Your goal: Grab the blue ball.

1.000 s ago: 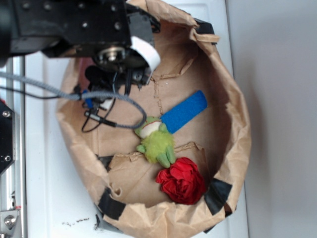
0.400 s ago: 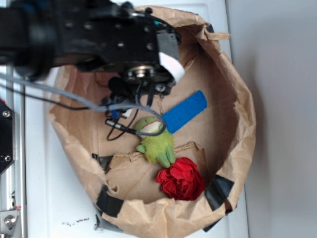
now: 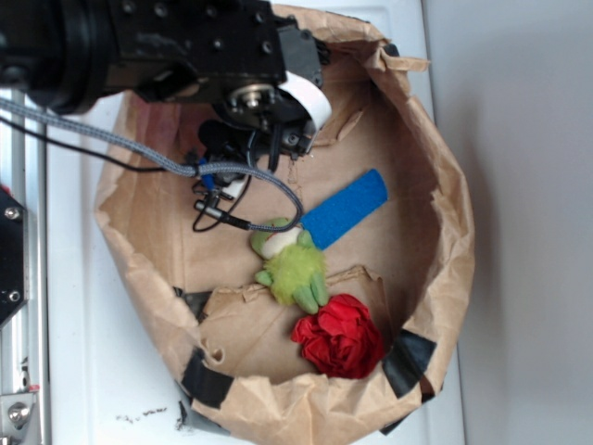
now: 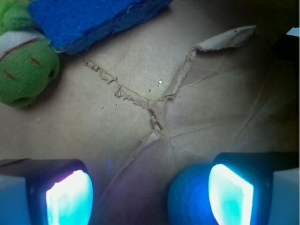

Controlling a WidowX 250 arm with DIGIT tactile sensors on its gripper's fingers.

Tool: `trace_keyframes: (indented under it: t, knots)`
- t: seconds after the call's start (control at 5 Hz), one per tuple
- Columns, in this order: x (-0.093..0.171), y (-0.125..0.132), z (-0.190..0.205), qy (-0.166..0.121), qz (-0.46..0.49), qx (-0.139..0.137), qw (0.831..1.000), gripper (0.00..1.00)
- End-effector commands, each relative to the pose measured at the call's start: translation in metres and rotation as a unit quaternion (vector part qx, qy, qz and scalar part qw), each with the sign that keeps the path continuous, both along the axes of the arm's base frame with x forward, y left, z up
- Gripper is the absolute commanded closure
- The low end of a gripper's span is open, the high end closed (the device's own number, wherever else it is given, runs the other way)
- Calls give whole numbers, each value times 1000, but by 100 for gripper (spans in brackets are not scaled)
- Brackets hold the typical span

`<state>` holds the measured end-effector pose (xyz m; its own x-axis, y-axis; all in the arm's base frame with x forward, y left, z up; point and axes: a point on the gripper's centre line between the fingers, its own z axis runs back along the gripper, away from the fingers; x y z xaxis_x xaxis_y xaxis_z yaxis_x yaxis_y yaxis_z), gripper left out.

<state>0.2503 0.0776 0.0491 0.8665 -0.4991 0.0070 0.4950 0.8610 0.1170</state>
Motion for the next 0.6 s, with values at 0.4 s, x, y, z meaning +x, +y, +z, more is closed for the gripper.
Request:
trace_keyframes:
  t: [0.4]
  knots:
    - [-9,35,3,-4,-27,55,998,0]
